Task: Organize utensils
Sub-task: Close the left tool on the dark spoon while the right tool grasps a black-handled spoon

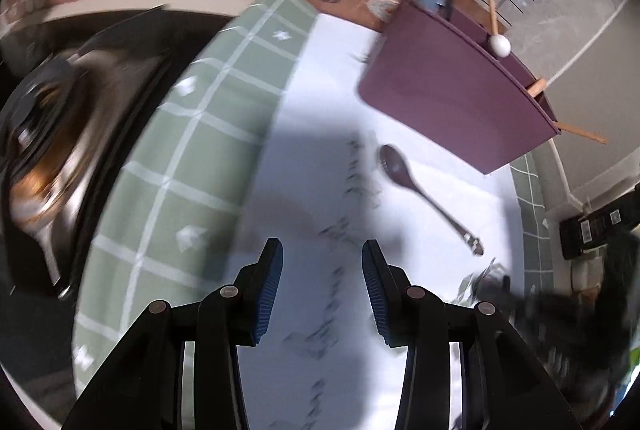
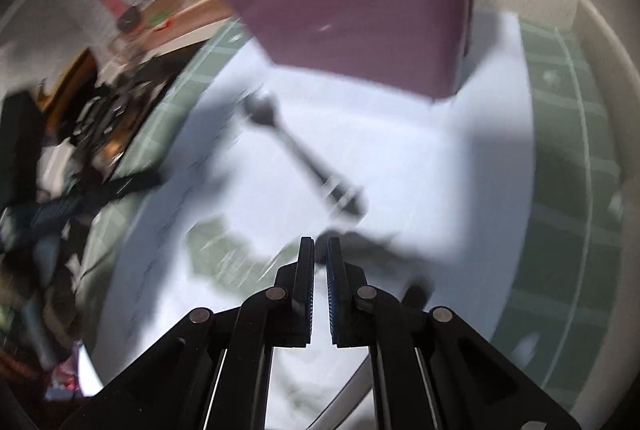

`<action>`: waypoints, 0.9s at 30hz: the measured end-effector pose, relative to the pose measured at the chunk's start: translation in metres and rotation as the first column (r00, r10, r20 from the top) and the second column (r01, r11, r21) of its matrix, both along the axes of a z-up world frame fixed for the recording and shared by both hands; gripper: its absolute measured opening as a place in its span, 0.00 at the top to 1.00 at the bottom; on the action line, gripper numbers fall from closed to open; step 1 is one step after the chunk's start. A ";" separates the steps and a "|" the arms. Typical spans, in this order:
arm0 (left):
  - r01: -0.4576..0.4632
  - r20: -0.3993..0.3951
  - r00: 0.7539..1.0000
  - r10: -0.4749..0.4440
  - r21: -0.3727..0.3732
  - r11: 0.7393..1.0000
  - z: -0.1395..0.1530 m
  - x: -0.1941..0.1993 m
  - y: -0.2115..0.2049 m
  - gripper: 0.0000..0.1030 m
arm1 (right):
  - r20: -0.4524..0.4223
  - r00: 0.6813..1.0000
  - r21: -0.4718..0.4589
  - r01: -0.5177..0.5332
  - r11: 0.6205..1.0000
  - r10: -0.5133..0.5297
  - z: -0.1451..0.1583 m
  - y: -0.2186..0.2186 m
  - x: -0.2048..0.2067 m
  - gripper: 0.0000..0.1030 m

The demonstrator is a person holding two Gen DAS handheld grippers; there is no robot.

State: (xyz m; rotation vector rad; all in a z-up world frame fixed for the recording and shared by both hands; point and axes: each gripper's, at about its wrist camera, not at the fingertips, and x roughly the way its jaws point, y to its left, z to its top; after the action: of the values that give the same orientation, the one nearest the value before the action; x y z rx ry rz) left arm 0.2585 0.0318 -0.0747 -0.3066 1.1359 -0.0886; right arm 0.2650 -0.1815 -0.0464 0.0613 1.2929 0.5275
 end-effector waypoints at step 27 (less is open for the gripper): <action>0.026 0.068 0.996 -0.059 0.414 0.910 -0.018 0.057 -0.123 0.44 | 0.119 0.936 -0.026 0.336 0.941 -0.331 0.038 -0.124 -0.073 0.92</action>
State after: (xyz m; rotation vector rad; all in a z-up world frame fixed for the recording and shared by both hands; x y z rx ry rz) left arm 0.3153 -0.0909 -0.0932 0.0995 1.0535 0.1011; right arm 0.1920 -0.3058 -0.0088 0.2065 1.1527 0.2053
